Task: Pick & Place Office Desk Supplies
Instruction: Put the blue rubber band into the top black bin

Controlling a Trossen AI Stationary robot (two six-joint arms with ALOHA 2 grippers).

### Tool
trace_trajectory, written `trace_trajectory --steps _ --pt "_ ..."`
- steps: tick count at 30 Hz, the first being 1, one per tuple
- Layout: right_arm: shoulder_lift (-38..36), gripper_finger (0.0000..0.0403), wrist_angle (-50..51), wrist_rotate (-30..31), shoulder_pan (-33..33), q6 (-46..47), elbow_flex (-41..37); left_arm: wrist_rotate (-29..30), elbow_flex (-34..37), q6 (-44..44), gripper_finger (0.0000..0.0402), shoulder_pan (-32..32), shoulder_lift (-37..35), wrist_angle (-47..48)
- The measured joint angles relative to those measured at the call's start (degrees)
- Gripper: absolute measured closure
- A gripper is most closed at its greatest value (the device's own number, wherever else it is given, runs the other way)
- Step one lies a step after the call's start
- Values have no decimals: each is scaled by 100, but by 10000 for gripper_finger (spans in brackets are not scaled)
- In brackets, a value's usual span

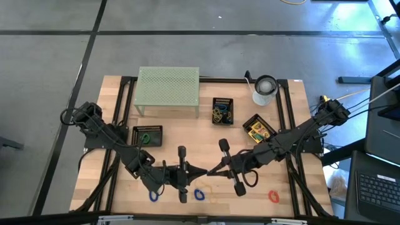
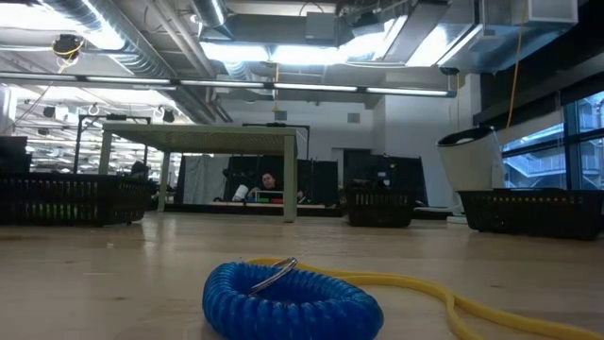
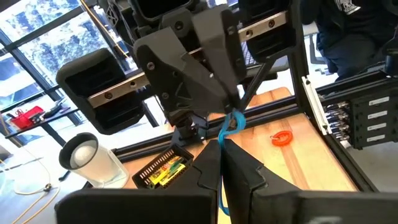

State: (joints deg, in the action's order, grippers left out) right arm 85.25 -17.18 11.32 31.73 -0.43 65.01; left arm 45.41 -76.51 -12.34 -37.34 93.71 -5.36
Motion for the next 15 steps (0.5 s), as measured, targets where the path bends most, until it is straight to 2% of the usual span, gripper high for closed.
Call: trace_trajectory --steps 10,15 --pt "-2 398 28 36 0 154 0 -2 0 -35 398 0 0 41" --pt "-4 400 428 823 0 167 2 21 0 310 390 0 0 93"
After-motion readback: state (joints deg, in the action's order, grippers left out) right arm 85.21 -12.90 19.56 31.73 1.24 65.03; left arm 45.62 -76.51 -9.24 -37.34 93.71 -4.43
